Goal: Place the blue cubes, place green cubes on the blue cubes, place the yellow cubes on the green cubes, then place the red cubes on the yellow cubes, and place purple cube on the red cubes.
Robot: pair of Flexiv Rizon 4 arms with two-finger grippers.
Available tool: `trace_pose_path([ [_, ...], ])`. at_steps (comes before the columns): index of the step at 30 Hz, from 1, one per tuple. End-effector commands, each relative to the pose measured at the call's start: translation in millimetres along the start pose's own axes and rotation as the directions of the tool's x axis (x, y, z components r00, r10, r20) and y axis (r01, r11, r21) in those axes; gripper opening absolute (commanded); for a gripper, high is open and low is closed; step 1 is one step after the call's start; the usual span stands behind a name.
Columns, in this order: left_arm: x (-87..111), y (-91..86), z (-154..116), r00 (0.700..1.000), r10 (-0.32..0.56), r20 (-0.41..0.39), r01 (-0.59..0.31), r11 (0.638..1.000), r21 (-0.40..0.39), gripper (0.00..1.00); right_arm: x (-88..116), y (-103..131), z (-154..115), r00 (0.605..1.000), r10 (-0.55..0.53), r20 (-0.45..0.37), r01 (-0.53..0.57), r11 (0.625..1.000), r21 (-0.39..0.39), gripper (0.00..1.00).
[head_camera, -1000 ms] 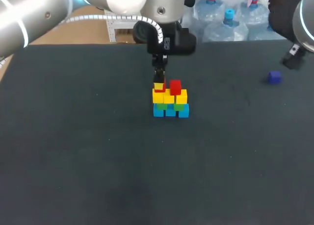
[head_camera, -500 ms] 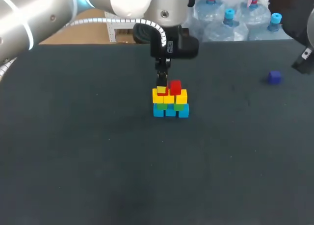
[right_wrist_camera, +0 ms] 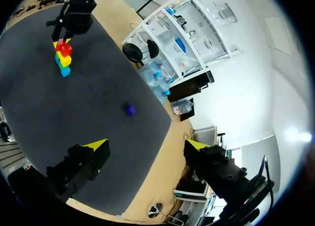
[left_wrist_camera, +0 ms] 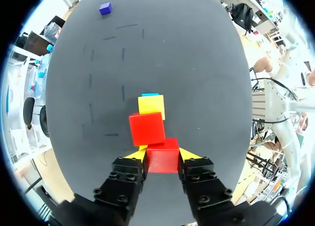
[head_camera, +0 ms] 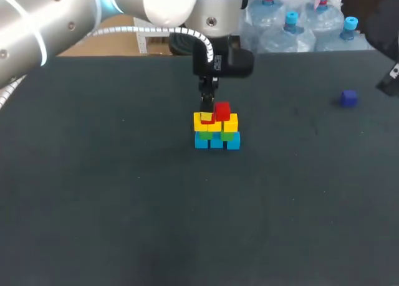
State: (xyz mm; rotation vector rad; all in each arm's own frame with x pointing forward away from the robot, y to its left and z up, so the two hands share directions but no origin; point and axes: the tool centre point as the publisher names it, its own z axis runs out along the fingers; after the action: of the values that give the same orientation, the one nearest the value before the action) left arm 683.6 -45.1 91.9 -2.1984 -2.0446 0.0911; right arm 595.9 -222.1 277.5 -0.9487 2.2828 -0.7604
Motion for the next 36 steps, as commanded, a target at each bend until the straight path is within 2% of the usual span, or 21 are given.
trace_pose_path([
  [1,-2.8,5.0,0,1.0,0.0,-0.009,0.0,1.0,0.005,0.0,2,2,1,1.0,-0.001,0.013,0.001,1.0,-0.003,1.0],
  [23,-1.0,10.6,2,1.0,-0.012,-0.021,0.012,1.0,0.004,0.0,-4,12,8,0.999,-0.014,0.039,0.016,0.999,-0.043,1.0],
  [36,-0.9,7.4,-2,1.0,-0.009,-0.003,0.009,1.0,0.008,0.0,-4,15,11,0.999,-0.019,0.04,0.021,0.998,-0.058,1.0],
])
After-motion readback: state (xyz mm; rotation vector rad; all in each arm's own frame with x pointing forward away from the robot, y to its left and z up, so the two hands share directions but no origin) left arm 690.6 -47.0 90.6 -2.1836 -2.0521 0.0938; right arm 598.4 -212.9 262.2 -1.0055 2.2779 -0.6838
